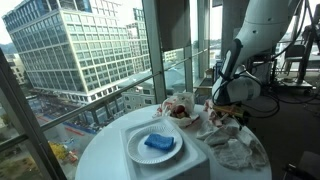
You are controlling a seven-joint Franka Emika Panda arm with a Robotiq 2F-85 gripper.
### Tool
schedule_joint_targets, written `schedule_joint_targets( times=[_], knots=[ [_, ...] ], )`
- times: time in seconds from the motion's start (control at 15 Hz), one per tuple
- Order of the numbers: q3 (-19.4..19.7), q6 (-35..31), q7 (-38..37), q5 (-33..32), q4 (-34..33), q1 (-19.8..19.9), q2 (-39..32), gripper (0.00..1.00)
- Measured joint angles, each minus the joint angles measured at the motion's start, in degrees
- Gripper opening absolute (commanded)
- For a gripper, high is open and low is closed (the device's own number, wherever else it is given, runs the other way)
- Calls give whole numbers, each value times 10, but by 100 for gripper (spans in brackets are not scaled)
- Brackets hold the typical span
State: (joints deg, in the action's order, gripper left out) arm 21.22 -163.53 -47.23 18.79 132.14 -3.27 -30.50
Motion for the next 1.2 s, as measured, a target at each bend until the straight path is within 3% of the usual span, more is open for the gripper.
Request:
schedule_joint_targets(
  times=[0.27, 0.53, 0.87, 1.2],
  knots=[
    [-102, 6, 91, 22, 35, 63, 71, 100],
    [-179, 97, 216, 86, 51, 118, 127, 100],
    [-186, 227, 283, 95, 30, 123, 124, 100],
    [-186, 268, 282, 94, -28, 120, 67, 100]
  ],
)
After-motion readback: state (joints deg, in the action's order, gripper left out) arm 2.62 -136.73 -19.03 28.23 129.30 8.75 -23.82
